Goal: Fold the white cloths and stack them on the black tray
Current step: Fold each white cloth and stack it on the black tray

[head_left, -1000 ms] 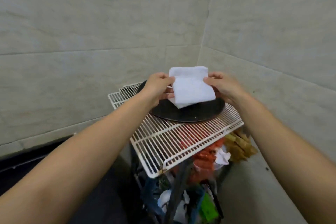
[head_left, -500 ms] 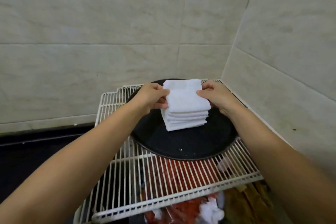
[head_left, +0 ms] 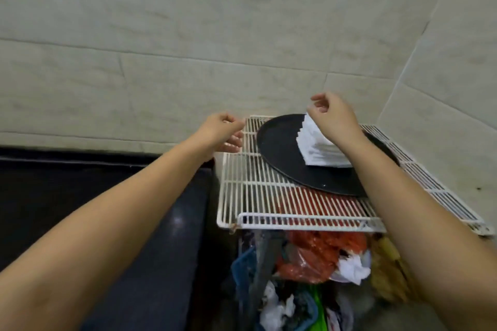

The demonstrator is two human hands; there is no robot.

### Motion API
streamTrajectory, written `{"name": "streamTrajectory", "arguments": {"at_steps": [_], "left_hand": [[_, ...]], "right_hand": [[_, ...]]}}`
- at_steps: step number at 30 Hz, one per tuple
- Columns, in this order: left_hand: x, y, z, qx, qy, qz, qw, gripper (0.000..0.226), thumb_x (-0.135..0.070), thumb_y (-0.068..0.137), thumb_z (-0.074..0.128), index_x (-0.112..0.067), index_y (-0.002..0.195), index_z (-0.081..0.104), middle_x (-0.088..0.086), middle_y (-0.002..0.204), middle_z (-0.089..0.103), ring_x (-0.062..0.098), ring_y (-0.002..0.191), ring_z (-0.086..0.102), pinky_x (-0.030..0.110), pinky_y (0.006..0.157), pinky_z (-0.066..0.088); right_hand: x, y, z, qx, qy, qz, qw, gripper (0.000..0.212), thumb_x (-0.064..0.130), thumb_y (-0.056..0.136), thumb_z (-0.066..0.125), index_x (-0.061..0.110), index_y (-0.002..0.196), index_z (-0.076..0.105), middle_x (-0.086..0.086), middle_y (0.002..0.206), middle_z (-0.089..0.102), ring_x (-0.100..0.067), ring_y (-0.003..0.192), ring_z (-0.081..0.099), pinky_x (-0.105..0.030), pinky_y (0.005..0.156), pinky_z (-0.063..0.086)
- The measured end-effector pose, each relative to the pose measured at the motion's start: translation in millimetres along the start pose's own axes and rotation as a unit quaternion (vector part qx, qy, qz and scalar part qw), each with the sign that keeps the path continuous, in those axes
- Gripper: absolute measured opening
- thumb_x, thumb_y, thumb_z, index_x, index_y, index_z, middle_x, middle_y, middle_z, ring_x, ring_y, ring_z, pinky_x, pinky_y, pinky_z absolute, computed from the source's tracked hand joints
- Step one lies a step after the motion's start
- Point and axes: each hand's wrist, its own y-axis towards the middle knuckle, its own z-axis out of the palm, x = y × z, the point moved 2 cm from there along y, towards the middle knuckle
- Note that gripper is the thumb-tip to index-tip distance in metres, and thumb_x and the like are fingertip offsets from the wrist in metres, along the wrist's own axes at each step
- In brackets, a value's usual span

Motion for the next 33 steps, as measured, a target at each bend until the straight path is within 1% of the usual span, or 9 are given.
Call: {"name": "streamTrajectory", "arguments": {"at_steps": [5,9,11,13,17,22,24,29,33], "left_hand": [[60.9,-105.0,-152.6,-0.105,0.152,-0.01,0.983,0.008,-0.017,0.094,0.051,-0.014,0.087,0.051,0.003,0.072,0.058,0.014,0.057,0.055,0.024,0.048,0.05],[116.6,-208.2,-280.2,-0.199,0.303,-0.05,0.931,0.008,-0.022,0.09,0.056,-0.014,0.091,0.058,0.008,0.08,0.068,0.023,0.071,0.064,0.037,0.07,0.055],[142.2,-260.8,-333.8,-0.243,0.338,-0.09,0.905,0.013,-0.024,0.09,0.056,-0.014,0.095,0.06,0.006,0.083,0.067,0.024,0.08,0.064,0.035,0.076,0.052],[167.9,-311.7,-379.6,-0.277,0.363,-0.137,0.879,0.016,-0.027,0.091,0.055,-0.014,0.099,0.06,0.003,0.085,0.064,0.023,0.085,0.062,0.033,0.078,0.049],[216.7,-407.2,-455.9,-0.341,0.362,-0.228,0.837,0.019,-0.027,0.092,0.053,-0.013,0.102,0.06,0.006,0.094,0.066,0.024,0.092,0.061,0.032,0.079,0.047],[264.6,-491.2,-535.4,-0.402,0.326,-0.298,0.802,0.017,-0.024,0.092,0.052,-0.012,0.1,0.06,0.006,0.096,0.066,0.021,0.09,0.059,0.03,0.077,0.045],[279.3,-508.4,-571.2,-0.414,0.321,-0.316,0.791,0.017,-0.025,0.093,0.051,-0.013,0.102,0.06,0.003,0.094,0.063,0.019,0.087,0.056,0.028,0.076,0.043],[307.9,-525.1,-673.3,-0.433,0.314,-0.347,0.771,0.02,-0.027,0.093,0.05,-0.013,0.104,0.059,0.009,0.102,0.066,0.025,0.096,0.059,0.033,0.082,0.048],[323.3,-532.5,-753.5,-0.436,0.302,-0.379,0.759,0.021,-0.027,0.093,0.05,-0.013,0.104,0.059,0.01,0.106,0.065,0.025,0.096,0.06,0.034,0.083,0.049]], "right_hand": [[114.4,-79.1,126.8,0.114,-0.008,-0.111,0.987,0.022,0.015,0.091,0.056,0.002,0.106,0.066,-0.016,0.106,0.068,-0.028,0.1,0.061,-0.027,0.08,0.041],[204.1,-168.8,245.7,0.23,-0.014,-0.19,0.954,0.021,0.023,0.089,0.055,0.012,0.103,0.066,-0.013,0.106,0.065,-0.03,0.101,0.061,-0.037,0.089,0.049],[246.9,-219.9,294.0,0.278,-0.032,-0.238,0.93,0.023,0.027,0.091,0.053,0.017,0.108,0.062,-0.01,0.113,0.059,-0.028,0.106,0.057,-0.042,0.092,0.047],[285.5,-270.6,337.2,0.321,-0.055,-0.283,0.902,0.025,0.029,0.093,0.05,0.018,0.114,0.059,-0.008,0.118,0.054,-0.027,0.111,0.053,-0.041,0.092,0.045],[354.1,-360.6,412.6,0.403,-0.077,-0.362,0.837,0.028,0.03,0.095,0.046,0.017,0.119,0.055,-0.007,0.123,0.052,-0.028,0.116,0.05,-0.041,0.094,0.04],[424.2,-439.8,492.6,0.475,-0.094,-0.432,0.761,0.032,0.029,0.096,0.042,0.016,0.122,0.054,-0.008,0.125,0.051,-0.029,0.116,0.05,-0.041,0.095,0.039],[452.3,-457.6,525.5,0.488,-0.1,-0.449,0.742,0.033,0.028,0.096,0.042,0.015,0.124,0.053,-0.009,0.127,0.05,-0.029,0.116,0.05,-0.041,0.095,0.039],[534.7,-479.4,615.5,0.511,-0.088,-0.481,0.707,0.033,0.028,0.097,0.043,0.015,0.126,0.052,-0.009,0.128,0.049,-0.028,0.117,0.05,-0.04,0.095,0.04],[610.9,-490.7,683.2,0.534,-0.075,-0.49,0.685,0.032,0.026,0.097,0.044,0.015,0.125,0.052,-0.009,0.128,0.049,-0.028,0.115,0.052,-0.039,0.094,0.042]]}}
